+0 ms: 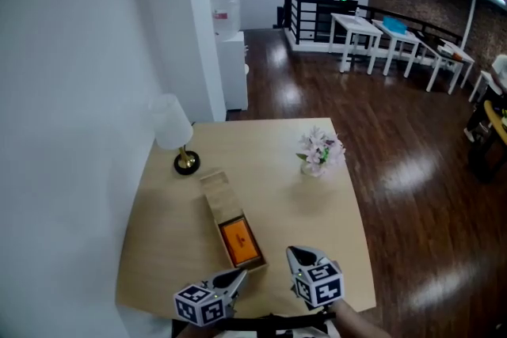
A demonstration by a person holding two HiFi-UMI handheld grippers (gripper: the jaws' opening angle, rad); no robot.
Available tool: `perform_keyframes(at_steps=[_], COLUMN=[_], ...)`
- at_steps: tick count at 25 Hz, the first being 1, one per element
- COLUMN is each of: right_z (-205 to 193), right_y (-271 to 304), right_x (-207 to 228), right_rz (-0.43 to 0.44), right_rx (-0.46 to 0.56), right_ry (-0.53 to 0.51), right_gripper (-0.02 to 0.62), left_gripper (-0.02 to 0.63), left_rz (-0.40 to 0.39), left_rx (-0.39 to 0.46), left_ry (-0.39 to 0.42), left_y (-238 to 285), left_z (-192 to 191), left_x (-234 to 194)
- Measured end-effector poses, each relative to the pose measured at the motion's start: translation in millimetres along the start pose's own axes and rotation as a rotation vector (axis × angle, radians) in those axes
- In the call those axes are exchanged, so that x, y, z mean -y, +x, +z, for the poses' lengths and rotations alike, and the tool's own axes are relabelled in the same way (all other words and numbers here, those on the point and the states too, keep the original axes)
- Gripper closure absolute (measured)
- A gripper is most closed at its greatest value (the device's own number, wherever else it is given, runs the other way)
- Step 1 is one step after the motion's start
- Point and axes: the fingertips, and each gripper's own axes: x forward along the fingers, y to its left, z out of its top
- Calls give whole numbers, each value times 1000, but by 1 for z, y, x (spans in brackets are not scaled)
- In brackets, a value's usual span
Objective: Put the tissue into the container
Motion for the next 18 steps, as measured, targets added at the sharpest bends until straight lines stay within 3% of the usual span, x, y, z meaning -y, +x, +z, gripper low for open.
perform_keyframes(at_steps=[18], right_z=[-19], right_y=[-47], right_x=[16], right_rz=[23], right_rx=[37], right_ry=[95], right_gripper=[595], left_gripper=[598], left_rz=[-32], left_rx=[-22], left_ry=[16], left_y=[3], left_z=[-23], left_x=[28])
